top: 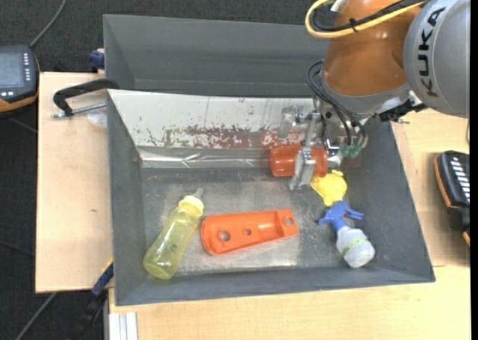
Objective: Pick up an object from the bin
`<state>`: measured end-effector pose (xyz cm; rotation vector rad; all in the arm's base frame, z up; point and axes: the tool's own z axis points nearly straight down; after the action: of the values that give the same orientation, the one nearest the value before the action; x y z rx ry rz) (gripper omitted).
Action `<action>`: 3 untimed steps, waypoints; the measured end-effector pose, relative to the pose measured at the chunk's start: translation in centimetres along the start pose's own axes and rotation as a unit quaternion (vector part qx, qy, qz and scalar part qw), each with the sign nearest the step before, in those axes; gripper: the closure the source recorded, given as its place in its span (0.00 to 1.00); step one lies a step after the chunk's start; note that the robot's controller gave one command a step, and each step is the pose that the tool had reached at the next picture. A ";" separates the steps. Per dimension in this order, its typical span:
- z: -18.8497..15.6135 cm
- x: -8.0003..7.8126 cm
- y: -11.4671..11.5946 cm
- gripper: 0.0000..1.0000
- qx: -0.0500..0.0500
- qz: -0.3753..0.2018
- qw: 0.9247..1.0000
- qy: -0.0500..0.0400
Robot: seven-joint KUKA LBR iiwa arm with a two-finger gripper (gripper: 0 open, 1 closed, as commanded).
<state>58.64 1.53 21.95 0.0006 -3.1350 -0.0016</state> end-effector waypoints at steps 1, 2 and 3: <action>-0.5 -0.1 0.0 0.00 0.000 0.000 1.000 -0.005; 4.5 2.7 -1.4 0.00 0.000 -0.014 1.000 -0.006; 9.3 6.5 -7.0 0.00 0.000 -0.081 0.997 -0.005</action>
Offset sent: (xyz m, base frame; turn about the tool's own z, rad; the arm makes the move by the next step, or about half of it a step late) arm -0.0712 -0.0359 -0.1195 -0.0622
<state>52.04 -5.50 12.72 0.2559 -3.1349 -0.0033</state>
